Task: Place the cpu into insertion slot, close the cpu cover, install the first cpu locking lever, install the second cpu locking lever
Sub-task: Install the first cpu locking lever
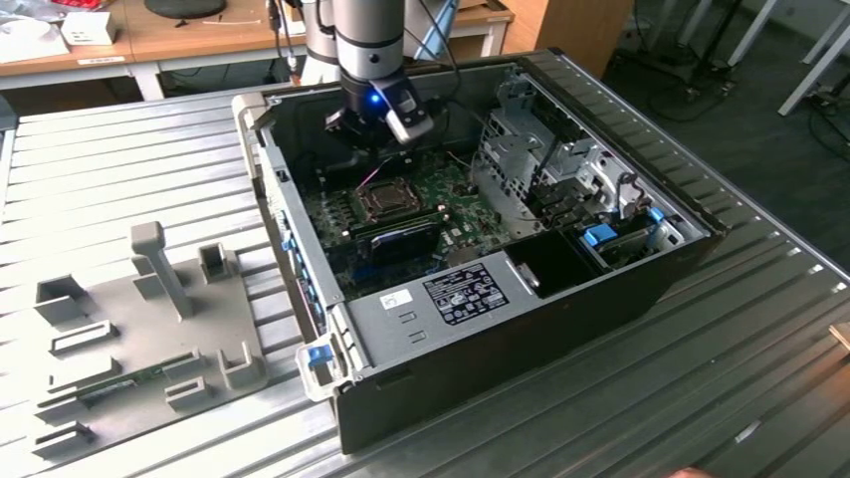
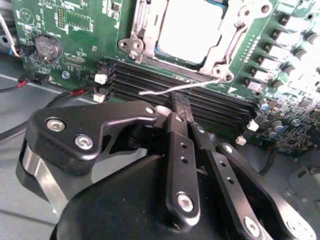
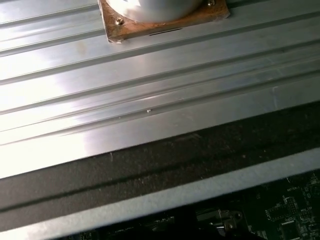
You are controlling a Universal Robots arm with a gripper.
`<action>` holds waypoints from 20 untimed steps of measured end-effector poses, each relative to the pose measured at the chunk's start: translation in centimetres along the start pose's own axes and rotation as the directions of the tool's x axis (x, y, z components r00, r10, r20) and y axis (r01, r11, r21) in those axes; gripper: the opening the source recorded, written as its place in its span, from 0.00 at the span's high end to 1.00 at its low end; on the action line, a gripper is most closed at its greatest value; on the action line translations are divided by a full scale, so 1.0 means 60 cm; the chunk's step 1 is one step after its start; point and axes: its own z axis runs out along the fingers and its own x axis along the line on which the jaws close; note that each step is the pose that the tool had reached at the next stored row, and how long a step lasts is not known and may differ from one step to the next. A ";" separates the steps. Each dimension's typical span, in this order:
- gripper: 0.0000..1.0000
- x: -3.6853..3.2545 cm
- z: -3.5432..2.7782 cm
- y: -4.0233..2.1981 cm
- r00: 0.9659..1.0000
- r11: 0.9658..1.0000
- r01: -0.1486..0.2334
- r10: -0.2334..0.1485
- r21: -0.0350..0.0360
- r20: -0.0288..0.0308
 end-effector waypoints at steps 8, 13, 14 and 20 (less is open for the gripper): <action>0.89 -0.002 0.001 -0.004 1.000 1.000 -0.002 0.002 0.000 0.000; 0.89 -0.003 0.004 -0.004 1.000 1.000 -0.002 0.002 0.000 0.000; 0.89 -0.004 0.005 -0.004 1.000 1.000 -0.002 0.002 0.000 0.000; 0.89 -0.008 0.006 -0.003 1.000 1.000 -0.002 0.002 0.000 0.000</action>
